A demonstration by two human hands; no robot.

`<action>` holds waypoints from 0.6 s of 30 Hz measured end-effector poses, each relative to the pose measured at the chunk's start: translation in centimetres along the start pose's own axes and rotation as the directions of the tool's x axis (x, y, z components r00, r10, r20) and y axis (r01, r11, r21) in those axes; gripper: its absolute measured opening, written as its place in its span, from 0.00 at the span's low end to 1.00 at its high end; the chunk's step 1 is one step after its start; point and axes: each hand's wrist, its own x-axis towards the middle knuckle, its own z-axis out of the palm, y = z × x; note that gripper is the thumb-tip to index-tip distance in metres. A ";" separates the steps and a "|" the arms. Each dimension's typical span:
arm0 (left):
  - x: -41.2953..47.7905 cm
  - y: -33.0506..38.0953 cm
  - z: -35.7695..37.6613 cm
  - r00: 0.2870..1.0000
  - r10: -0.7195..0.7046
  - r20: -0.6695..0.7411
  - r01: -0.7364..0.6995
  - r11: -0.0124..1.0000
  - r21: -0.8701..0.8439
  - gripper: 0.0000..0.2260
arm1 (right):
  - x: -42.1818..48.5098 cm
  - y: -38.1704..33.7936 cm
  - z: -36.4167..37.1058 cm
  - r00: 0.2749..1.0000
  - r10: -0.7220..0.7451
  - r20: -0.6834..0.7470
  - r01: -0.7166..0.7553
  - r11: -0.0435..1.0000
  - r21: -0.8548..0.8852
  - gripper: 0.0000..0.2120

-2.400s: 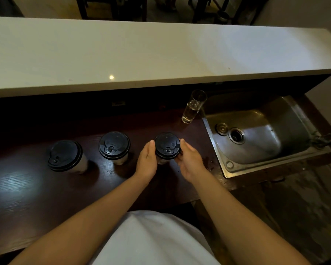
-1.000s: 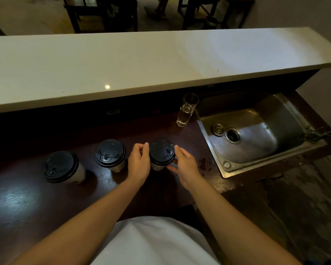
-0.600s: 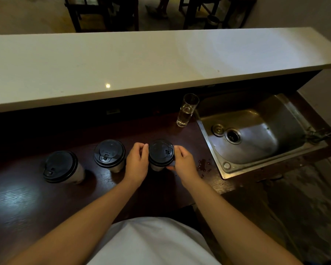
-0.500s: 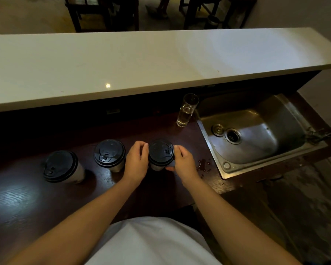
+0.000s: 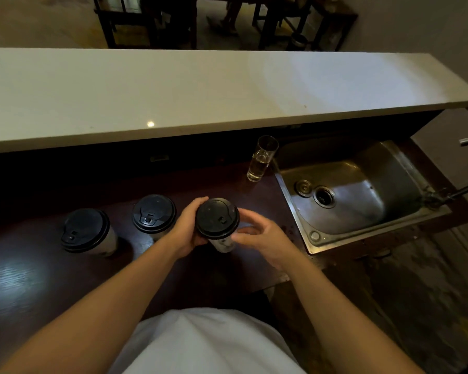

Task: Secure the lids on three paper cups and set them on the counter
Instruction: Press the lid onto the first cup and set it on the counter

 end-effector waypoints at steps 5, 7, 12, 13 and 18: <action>-0.3 0.6 1.2 0.992 -0.071 0.102 0.064 0.996 0.065 0.14 | -0.3 -0.7 0.1 0.999 -0.025 0.046 0.037 0.959 -0.282 0.36; -0.4 0.6 1.7 0.992 -0.096 0.078 0.092 0.994 0.053 0.14 | -0.6 -0.8 0.2 0.999 0.002 0.046 0.014 0.941 -0.339 0.38; 0.6 -1.4 1.6 0.987 0.019 -0.161 -0.015 1.000 0.025 0.19 | -0.6 -0.9 0.0 0.998 0.004 0.061 0.020 0.917 -0.398 0.42; 0.8 -2.4 1.2 0.975 0.066 -0.211 -0.040 0.992 0.123 0.18 | -0.4 -1.2 -0.2 0.998 0.010 0.068 0.017 0.918 -0.396 0.42; 0.8 -8.8 -1.8 0.848 0.529 0.030 -0.235 0.323 0.917 0.14 | 1.1 -3.4 -2.5 0.993 0.052 0.105 0.003 0.885 -0.465 0.41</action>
